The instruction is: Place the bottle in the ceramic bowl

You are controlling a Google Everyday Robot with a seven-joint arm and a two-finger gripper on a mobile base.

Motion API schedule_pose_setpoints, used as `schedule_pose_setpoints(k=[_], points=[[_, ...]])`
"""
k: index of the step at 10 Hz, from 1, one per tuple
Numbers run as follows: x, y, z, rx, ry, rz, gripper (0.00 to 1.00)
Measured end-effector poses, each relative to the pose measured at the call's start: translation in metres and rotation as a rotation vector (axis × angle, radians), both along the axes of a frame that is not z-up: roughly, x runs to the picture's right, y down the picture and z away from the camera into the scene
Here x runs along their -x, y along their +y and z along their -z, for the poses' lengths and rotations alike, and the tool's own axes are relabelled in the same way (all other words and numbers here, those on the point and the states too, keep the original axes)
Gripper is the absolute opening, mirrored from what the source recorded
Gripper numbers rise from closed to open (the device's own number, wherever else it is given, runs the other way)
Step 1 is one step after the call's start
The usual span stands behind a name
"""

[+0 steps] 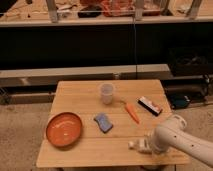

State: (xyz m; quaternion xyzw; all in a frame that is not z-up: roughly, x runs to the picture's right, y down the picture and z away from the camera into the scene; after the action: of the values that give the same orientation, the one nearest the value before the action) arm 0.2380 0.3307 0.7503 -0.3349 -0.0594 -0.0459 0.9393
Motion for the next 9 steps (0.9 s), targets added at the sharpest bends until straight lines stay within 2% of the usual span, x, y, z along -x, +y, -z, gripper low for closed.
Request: schedule_pose_setpoints(k=[3, 4, 8, 9], points=[[0.0003, 0.0019, -0.0024, 0.007, -0.005, -0.001, 0.74], [0.0008, 0.0020, -0.0030, 0.010, -0.009, 0.001, 0.68], [-0.0003, 0.0048, -0.0037, 0.019, -0.021, -0.005, 0.31], [-0.0005, 0.0053, -0.0038, 0.020, -0.026, -0.006, 0.18]])
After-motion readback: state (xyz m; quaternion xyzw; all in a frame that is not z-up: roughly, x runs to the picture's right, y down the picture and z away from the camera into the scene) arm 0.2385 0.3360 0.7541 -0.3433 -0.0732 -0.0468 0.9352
